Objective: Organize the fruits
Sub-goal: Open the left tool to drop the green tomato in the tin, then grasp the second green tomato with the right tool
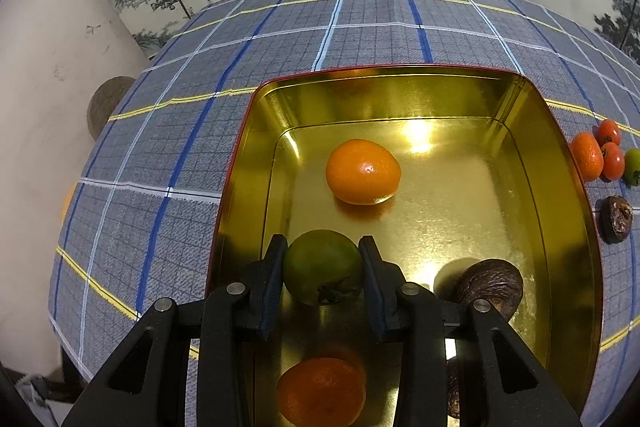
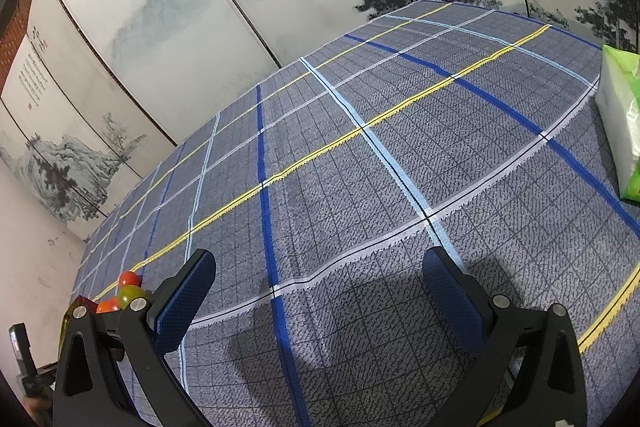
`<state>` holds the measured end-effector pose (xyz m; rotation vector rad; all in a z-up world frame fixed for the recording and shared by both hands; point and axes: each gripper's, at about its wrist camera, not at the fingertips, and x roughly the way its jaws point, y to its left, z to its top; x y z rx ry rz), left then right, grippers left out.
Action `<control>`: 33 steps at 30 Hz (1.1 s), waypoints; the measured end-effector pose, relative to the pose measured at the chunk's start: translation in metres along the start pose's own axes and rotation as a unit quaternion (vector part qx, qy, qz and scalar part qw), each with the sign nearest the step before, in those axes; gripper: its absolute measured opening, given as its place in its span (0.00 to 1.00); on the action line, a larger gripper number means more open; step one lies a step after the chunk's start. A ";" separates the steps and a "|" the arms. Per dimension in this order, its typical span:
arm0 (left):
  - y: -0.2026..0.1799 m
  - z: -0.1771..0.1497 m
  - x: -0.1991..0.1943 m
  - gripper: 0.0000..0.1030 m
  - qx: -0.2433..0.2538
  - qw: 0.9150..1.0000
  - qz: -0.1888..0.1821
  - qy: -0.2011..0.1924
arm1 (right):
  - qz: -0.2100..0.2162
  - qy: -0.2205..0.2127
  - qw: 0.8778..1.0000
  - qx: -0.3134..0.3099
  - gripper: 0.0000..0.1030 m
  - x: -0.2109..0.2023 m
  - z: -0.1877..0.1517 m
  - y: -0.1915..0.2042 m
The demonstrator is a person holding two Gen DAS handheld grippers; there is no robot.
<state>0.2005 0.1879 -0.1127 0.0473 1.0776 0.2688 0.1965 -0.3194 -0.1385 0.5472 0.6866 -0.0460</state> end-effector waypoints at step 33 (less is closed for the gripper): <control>0.045 -0.262 -0.168 0.78 -0.030 0.973 -0.113 -0.199 | -0.065 0.021 0.971 -0.230 1.00 0.012 -0.032 0.121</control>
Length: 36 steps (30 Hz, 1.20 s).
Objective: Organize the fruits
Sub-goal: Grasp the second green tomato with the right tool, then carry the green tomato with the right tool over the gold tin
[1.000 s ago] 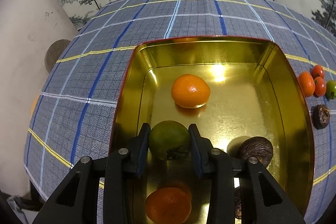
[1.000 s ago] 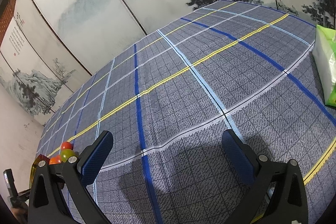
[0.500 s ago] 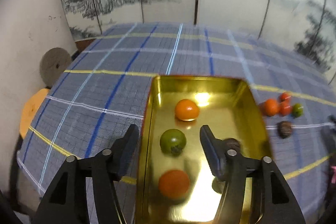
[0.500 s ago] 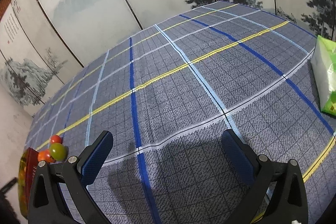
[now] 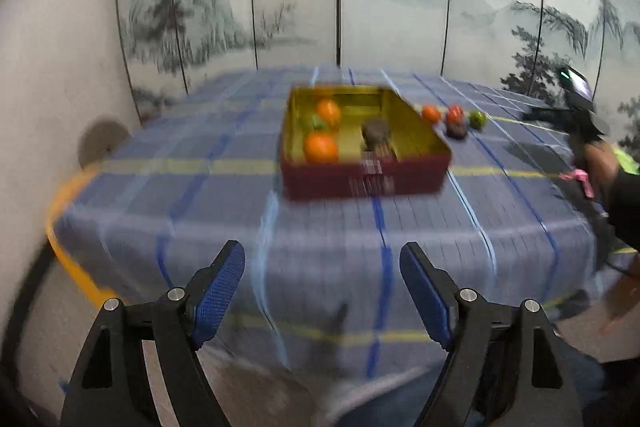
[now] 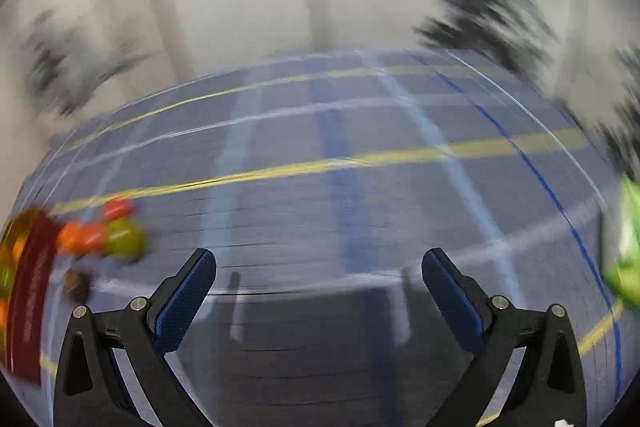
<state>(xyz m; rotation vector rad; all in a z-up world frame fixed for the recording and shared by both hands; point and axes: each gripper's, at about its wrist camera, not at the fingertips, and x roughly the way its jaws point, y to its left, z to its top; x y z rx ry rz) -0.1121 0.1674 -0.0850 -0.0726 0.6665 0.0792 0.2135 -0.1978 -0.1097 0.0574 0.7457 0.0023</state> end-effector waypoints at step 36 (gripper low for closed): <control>-0.010 -0.022 -0.003 0.78 -0.025 0.999 -0.011 0.018 | 0.076 -0.035 0.986 -0.147 0.30 -0.036 0.031 0.130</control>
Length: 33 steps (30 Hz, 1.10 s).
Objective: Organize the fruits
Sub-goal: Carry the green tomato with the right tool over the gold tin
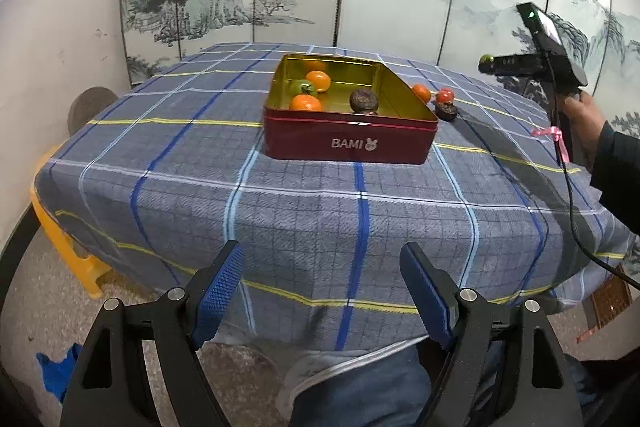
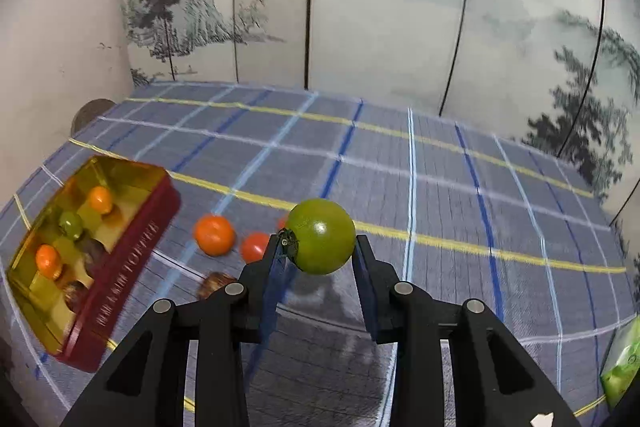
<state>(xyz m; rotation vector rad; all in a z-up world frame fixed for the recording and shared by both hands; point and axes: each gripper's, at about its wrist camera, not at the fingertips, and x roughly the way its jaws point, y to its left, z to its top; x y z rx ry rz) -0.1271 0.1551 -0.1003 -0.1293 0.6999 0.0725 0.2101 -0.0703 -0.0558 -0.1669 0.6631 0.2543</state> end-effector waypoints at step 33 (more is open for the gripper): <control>0.021 -0.015 0.016 0.78 -0.033 0.998 0.022 0.039 | 0.118 -0.020 0.992 -0.037 0.31 -0.005 0.042 0.144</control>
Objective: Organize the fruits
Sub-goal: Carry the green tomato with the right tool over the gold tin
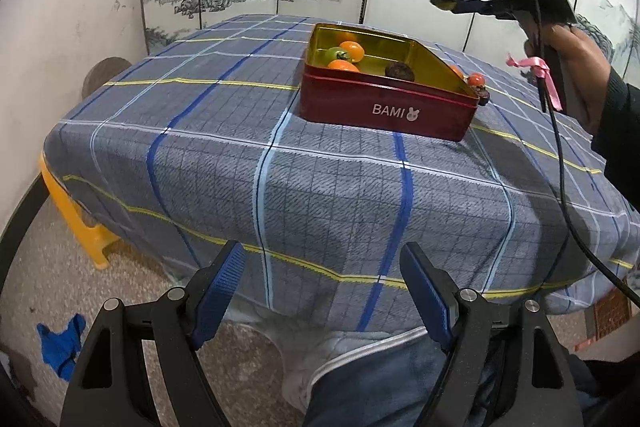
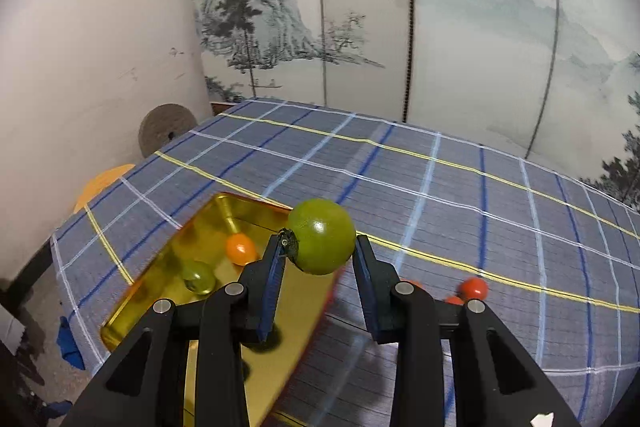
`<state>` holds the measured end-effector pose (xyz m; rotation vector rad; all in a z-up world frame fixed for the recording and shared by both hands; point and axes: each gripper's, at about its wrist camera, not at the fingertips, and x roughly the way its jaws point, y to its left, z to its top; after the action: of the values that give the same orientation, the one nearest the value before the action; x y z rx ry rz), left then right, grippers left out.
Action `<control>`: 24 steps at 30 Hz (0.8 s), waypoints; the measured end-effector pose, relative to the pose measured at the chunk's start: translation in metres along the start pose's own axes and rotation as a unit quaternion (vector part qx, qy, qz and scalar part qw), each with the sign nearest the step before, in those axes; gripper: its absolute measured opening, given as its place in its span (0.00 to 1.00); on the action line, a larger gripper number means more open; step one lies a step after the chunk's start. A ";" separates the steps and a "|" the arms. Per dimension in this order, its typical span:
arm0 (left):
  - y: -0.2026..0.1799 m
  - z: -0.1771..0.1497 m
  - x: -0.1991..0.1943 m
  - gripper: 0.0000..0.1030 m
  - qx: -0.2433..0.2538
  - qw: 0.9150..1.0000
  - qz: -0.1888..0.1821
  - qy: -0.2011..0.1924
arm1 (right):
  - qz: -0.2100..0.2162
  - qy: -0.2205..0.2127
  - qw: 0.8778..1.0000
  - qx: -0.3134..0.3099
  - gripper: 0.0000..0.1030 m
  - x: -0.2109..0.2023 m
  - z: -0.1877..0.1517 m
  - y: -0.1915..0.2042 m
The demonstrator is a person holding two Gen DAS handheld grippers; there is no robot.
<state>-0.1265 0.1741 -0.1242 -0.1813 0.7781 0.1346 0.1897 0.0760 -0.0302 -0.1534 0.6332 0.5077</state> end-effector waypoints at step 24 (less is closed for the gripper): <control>0.031 -0.011 0.023 0.78 -0.037 0.999 0.003 0.029 | 0.028 0.134 0.990 -0.027 0.31 0.090 -0.016 0.034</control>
<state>-0.1239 0.2030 -0.1515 -0.2543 0.8321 0.1637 0.2260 0.1375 -0.0962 -0.2584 0.8890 0.5630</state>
